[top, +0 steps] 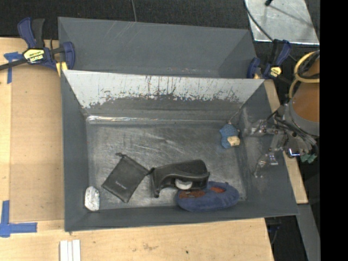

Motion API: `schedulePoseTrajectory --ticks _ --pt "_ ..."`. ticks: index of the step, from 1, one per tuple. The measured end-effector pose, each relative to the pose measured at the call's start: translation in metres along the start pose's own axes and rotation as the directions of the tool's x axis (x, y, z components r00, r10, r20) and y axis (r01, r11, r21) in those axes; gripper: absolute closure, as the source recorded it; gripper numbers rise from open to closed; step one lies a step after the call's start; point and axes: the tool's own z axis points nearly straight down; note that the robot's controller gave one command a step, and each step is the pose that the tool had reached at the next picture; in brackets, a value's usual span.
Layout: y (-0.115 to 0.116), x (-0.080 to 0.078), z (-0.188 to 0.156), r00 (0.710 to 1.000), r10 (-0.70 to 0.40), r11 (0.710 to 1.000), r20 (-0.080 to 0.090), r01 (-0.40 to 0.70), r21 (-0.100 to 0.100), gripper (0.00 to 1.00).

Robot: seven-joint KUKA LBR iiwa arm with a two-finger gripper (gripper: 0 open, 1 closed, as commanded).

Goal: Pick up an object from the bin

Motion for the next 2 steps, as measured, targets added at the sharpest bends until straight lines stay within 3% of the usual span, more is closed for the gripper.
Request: schedulePoseTrajectory --ticks 1,2 --pt "0.058 -0.065 0.104 0.961 -0.275 0.961 0.000 0.275 -0.003 0.00" --pt "0.043 -0.110 0.074 0.999 -0.042 0.999 0.005 0.042 0.000 0.00"
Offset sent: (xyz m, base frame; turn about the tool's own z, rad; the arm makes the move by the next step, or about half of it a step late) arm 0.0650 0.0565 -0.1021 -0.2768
